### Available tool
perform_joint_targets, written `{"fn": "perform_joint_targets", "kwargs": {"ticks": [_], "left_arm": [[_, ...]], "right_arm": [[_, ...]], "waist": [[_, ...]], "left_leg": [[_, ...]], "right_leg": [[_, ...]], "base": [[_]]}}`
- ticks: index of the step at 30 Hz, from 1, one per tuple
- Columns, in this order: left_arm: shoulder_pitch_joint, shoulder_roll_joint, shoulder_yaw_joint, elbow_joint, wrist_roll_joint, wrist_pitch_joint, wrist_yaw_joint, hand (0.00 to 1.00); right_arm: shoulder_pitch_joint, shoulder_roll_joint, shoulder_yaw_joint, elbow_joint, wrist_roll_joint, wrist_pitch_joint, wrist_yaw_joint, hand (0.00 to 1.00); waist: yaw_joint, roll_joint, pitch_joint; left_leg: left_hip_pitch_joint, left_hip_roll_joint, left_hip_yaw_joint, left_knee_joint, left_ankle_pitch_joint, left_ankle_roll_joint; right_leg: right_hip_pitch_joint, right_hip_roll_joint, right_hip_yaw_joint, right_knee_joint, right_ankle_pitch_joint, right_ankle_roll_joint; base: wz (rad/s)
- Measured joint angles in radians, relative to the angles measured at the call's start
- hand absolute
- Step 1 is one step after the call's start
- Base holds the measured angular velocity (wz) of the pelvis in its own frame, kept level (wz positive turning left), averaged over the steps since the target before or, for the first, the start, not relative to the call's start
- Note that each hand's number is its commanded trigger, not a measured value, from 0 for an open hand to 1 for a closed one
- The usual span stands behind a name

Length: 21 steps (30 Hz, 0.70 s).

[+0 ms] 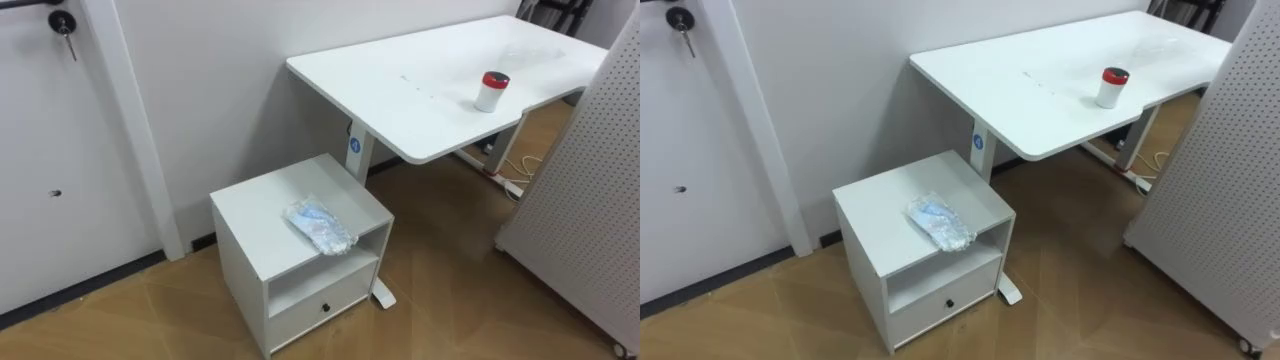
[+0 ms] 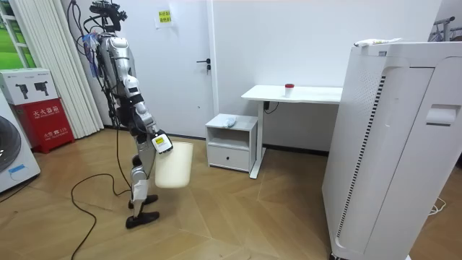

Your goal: Pick garbage

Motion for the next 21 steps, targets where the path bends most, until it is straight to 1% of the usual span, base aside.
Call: {"fn": "perform_joint_targets", "kwargs": {"ticks": [2, 4, 6, 10, 13, 16, 21], "left_arm": [[0.000, 0.000, 0.000, 0.001, -0.001, 0.003, -0.004, 0.00], [0.000, 0.000, -0.001, 0.005, -0.005, 0.011, -0.015, 0.00], [0.000, -0.002, -0.001, 0.008, -0.005, 0.015, -0.019, 0.00], [-0.009, -0.003, 0.004, 0.040, -0.010, 0.023, -0.043, 0.00], [-0.005, -0.002, 0.001, 0.039, -0.010, 0.034, -0.047, 0.00], [-0.003, -0.001, -0.001, 0.039, -0.010, 0.045, -0.056, 0.00], [-0.005, -0.001, 0.000, 0.039, -0.001, 0.047, -0.063, 0.00]], "right_arm": [[0.001, 0.000, 0.000, 0.001, 0.002, 0.000, 0.006, 1.00], [0.001, 0.000, 0.000, 0.001, 0.001, -0.001, 0.006, 1.00], [0.001, 0.000, -0.002, 0.001, 0.001, -0.001, 0.006, 1.00], [0.001, 0.000, -0.004, 0.001, 0.000, -0.001, 0.007, 1.00], [0.001, 0.001, -0.002, 0.002, 0.004, 0.007, 0.007, 1.00], [0.001, 0.001, -0.001, 0.002, 0.005, 0.008, 0.007, 1.00], [0.005, 0.001, -0.002, 0.004, 0.021, 0.008, 0.013, 1.00]], "waist": [[0.000, 0.001, 0.0000], [0.000, 0.002, 0.0004], [0.000, 0.002, 0.0008], [0.000, 0.004, 0.0011], [0.000, 0.003, 0.0012], [-0.001, 0.003, 0.0015], [-0.001, 0.000, 0.0021]], "left_leg": [[0.001, 0.000, -0.002, -0.001, 0.000, 0.000], [0.007, 0.000, -0.002, -0.001, 0.000, 0.000], [0.008, 0.000, -0.001, -0.002, 0.000, 0.000], [0.007, 0.001, 0.003, -0.007, 0.000, 0.000], [0.008, 0.001, 0.002, -0.007, 0.000, 0.000], [0.007, 0.001, 0.001, -0.007, 0.000, 0.000], [0.006, 0.001, -0.009, -0.007, 0.000, 0.000]], "right_leg": [[0.000, 0.000, -0.002, -0.001, 0.000, 0.000], [0.001, -0.002, -0.022, -0.001, 0.000, 0.000], [0.003, -0.003, -0.029, -0.001, 0.000, 0.000], [0.004, -0.003, -0.026, -0.001, 0.000, 0.000], [0.004, -0.002, -0.025, -0.001, 0.000, 0.000], [0.004, -0.001, -0.027, -0.001, 0.000, 0.000], [0.002, -0.001, -0.034, 0.001, -0.002, -0.001]], "base": [[0.02], [0.00], [0.00], [-0.05], [0.00], [0.00], [0.03]]}}
